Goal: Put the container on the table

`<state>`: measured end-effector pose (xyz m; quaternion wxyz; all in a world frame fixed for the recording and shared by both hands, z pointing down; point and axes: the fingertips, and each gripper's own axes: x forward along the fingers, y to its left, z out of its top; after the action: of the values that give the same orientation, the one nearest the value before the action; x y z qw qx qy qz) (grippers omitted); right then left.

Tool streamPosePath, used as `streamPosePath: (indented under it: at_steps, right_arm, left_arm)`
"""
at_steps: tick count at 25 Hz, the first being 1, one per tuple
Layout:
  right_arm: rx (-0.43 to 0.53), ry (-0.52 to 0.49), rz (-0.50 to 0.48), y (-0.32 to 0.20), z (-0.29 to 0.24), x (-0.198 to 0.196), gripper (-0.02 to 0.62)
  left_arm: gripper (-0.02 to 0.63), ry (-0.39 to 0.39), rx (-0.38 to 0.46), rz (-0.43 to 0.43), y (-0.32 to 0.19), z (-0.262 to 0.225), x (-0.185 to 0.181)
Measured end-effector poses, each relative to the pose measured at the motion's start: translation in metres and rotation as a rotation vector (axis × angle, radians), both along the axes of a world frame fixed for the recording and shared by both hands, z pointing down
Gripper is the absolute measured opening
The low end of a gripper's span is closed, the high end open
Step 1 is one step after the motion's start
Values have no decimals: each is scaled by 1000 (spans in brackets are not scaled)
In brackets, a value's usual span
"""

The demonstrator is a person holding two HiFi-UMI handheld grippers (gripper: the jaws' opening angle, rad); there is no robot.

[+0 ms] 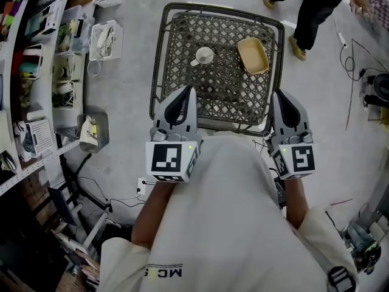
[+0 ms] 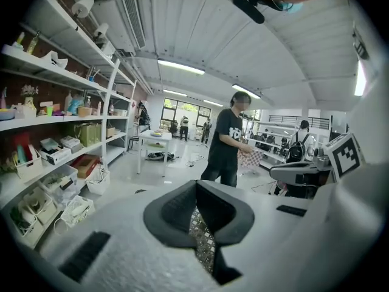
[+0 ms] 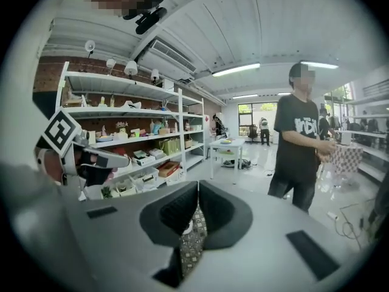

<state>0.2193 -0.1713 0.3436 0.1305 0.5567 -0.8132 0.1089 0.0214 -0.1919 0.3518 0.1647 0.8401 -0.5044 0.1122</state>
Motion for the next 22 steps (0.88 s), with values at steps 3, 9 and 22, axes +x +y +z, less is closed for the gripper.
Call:
streamPosePath:
  at_steps: [3, 9, 22]
  right_arm:
    - [-5, -9, -5, 2, 1, -1, 20]
    - [-10, -34, -3, -1, 3, -4, 20]
    - [-2, -63, -2, -12, 2, -5, 20]
  left_arm:
    - [25, 1, 5, -2, -1, -2, 1]
    - [24, 8, 6, -15, 0, -5, -1]
    - [25, -5, 10, -27, 1, -8, -4]
